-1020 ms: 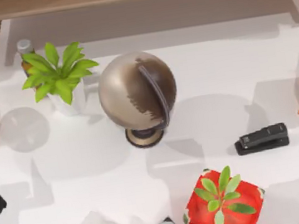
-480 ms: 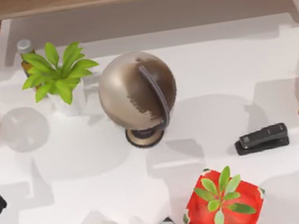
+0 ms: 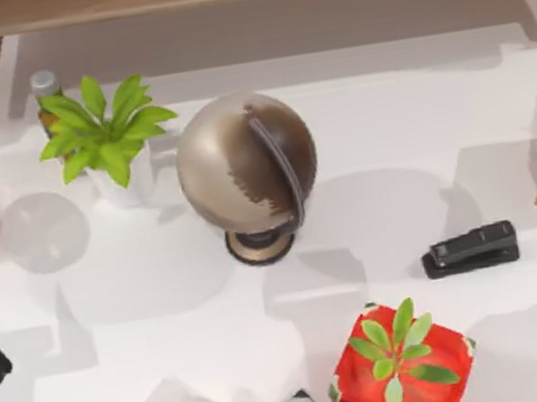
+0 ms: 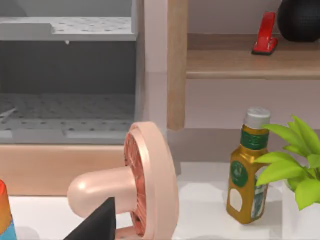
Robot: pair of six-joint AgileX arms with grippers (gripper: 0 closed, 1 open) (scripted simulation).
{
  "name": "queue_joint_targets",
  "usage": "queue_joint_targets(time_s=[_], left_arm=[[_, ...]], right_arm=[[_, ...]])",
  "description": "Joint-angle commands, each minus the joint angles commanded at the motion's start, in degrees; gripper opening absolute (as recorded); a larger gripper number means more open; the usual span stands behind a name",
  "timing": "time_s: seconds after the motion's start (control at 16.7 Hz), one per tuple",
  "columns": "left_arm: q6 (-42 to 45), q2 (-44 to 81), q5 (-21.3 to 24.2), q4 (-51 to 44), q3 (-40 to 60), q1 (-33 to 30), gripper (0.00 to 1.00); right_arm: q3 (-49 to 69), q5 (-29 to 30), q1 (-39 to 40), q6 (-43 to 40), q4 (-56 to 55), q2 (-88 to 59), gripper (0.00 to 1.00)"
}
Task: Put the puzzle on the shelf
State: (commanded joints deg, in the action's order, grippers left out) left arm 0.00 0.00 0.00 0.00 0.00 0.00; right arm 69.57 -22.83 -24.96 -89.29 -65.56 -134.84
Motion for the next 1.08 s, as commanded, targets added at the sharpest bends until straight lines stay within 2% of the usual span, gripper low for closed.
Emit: queue_joint_targets(time_s=[0.24,0.3,0.84,1.08], left_arm=[[0.0,0.0,0.0,0.0,0.0,0.0,1.0],[0.0,0.0,0.0,0.0,0.0,0.0,1.0],[0.0,0.0,0.0,0.0,0.0,0.0,1.0],[0.0,0.0,0.0,0.0,0.0,0.0,1.0]], right_arm=[[0.0,0.0,0.0,0.0,0.0,0.0,0.02],[0.0,0.0,0.0,0.0,0.0,0.0,0.0],[-0.1,0.1,-0.3,0.1,0.0,0.0,0.0],[-5.0,-1.0,-1.6,0.0,-2.9,2.3,0.0]])
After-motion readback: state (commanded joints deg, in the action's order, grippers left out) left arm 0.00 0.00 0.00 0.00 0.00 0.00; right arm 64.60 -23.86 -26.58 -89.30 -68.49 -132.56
